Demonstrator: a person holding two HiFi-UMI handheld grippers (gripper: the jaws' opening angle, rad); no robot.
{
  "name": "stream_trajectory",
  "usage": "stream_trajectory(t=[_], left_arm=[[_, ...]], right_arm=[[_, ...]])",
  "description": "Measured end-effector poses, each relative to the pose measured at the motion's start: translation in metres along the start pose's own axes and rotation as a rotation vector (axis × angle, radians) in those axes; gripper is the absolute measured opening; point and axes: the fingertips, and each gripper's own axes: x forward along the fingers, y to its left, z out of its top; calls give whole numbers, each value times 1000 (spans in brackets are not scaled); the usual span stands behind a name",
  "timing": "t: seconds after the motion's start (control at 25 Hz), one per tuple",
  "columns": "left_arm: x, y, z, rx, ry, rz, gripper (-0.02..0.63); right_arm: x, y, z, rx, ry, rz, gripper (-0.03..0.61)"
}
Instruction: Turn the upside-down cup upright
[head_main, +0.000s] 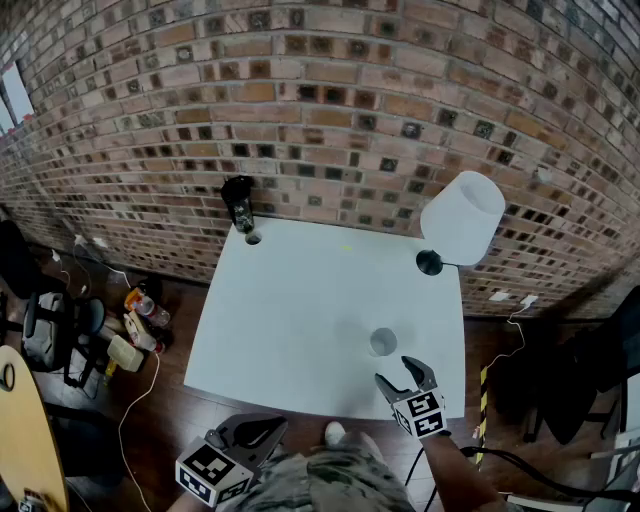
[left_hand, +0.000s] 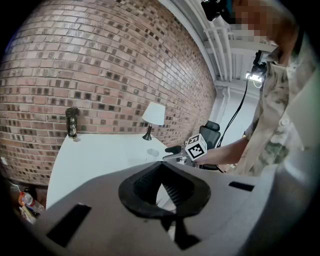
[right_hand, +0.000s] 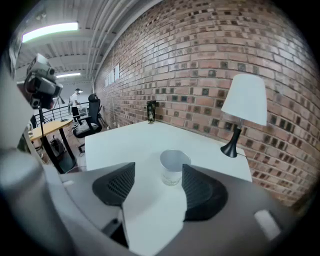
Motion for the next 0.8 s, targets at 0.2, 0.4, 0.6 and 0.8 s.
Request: stream_trajectory(t=[0.2,0.4,0.6,0.8], left_arm=[[41,10,17,-41,-31,43,6],[50,16,17,-19,6,27,6],[40,38,20,-39,4,54,6],[27,53,13,-73,-4,76,6]], right_arm=[[53,-48,-15,-55,31,39,339],[80,-54,-20,-81,51,66,339],[88,-52,-8,-129,50,60,324],[98,-37,1,-299,148,69,318]])
